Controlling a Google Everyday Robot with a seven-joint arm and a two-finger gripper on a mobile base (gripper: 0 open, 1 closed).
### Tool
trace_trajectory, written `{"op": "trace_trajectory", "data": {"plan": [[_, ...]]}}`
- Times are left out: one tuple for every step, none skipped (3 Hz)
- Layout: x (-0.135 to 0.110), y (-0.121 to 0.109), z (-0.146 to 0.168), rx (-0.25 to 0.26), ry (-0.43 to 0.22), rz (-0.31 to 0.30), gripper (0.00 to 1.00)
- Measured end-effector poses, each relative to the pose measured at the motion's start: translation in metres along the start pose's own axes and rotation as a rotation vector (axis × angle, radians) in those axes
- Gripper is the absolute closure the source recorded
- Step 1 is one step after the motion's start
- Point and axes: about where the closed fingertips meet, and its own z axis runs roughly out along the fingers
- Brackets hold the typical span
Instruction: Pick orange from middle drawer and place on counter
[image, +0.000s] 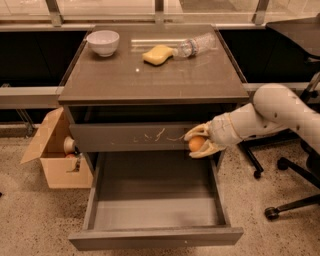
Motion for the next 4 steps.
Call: {"op": "trace_trajectory", "data": {"plan": [[-0.037,-0.028,-0.042,0.01,0.071,-0.081,1.0],[-0.037,-0.028,-0.042,0.01,0.071,-0.081,1.0],[-0.055,-0.046,-0.062,0.02,0.071,-0.119,1.0],[-0.081,-0.088,-0.1,0.072,0.07,-0.156,1.0]]}}
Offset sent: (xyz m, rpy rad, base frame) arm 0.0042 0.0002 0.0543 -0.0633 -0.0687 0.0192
